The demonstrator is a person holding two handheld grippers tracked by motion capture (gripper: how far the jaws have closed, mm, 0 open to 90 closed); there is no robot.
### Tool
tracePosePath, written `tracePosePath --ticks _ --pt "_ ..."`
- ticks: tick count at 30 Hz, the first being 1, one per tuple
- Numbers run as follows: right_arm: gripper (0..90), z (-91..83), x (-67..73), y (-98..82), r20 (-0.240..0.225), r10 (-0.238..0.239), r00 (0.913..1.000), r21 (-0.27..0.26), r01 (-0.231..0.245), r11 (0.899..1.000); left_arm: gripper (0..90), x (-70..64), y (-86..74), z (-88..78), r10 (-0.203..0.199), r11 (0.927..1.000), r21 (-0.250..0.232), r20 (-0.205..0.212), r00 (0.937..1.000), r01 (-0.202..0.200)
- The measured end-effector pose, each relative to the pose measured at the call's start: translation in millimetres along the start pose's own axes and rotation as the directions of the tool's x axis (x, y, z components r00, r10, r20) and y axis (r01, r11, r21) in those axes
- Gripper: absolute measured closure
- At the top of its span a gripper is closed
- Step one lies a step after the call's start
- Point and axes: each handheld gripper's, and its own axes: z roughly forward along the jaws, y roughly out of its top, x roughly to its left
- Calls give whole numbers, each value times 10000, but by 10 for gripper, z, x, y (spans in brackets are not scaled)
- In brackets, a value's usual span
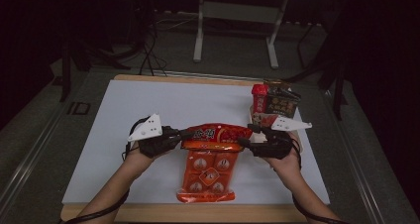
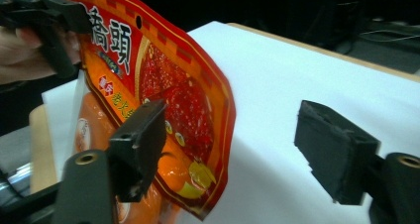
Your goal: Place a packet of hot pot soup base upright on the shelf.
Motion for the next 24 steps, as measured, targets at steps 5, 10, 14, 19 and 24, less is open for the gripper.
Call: tracePosePath --ticks 5,10,14,19,24 --pt "466 48 28 -31 -885 -121 9960 71 127 9999 900 -5 -13 -5 34 9999 -155 82 10000 -32" --pt "679 76 137 -27 -1212 -855 9889 360 905 9952 900 3 -39 -26 -237 9996 -149 38 9997 237" --pt "860 66 131 -8 -1420 -1000 9848 546 1086 9926 900 8 -56 -51 -465 9988 -143 89 9989 466" --pt "900 37 165 20 -1460 -1258 9813 655 1365 9885 900 -4 -24 -62 -407 9992 -45 108 9991 407" --pt "900 -149 293 131 -2299 -1213 9656 307 1318 9908 900 -19 60 -125 -613 9975 -331 419 9972 627"
